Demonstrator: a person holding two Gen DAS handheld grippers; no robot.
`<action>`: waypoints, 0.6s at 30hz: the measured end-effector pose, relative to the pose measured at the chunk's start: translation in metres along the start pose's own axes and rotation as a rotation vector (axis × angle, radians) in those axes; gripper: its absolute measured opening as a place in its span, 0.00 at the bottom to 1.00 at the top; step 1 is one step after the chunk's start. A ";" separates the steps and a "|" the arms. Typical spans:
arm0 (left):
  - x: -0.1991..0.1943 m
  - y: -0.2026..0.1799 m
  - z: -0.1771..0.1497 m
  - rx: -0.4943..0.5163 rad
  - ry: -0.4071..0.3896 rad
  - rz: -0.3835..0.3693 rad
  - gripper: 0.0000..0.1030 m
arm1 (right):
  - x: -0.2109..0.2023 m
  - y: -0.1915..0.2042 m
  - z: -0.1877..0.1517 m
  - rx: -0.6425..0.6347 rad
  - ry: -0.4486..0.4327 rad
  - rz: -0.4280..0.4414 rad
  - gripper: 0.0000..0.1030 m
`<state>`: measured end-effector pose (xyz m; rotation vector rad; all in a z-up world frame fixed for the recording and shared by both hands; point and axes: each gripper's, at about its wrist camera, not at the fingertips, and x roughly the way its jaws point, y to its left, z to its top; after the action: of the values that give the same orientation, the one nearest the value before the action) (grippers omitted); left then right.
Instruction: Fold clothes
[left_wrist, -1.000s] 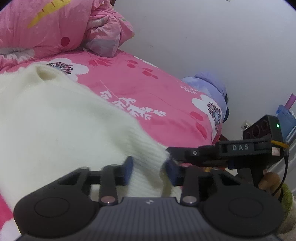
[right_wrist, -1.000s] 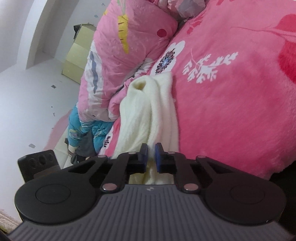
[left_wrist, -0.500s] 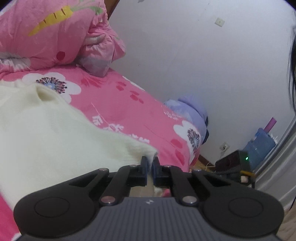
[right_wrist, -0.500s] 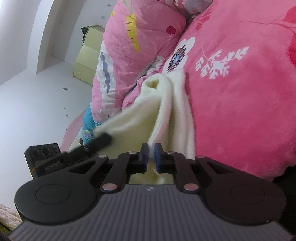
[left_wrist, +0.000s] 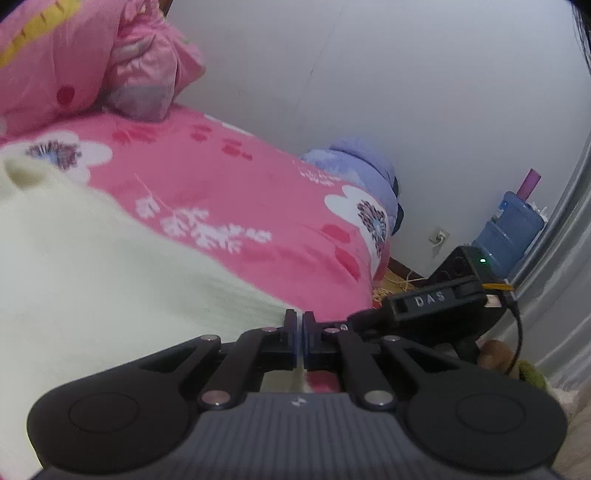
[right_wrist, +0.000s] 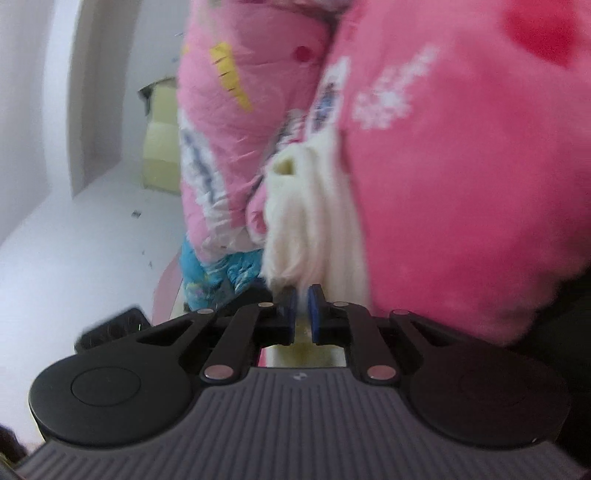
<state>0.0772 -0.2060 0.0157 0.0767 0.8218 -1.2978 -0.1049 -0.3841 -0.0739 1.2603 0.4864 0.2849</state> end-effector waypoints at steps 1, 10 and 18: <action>0.000 0.001 -0.001 -0.009 -0.005 -0.006 0.09 | -0.001 -0.006 0.000 0.031 -0.002 0.015 0.06; -0.004 -0.012 -0.010 0.107 -0.001 0.068 0.46 | -0.009 -0.031 0.003 0.192 -0.004 0.141 0.07; -0.002 -0.021 -0.019 0.202 0.044 0.119 0.49 | -0.007 -0.028 0.009 0.197 0.047 0.138 0.17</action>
<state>0.0493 -0.2017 0.0107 0.3109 0.7106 -1.2665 -0.1078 -0.4029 -0.0974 1.4846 0.4768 0.3907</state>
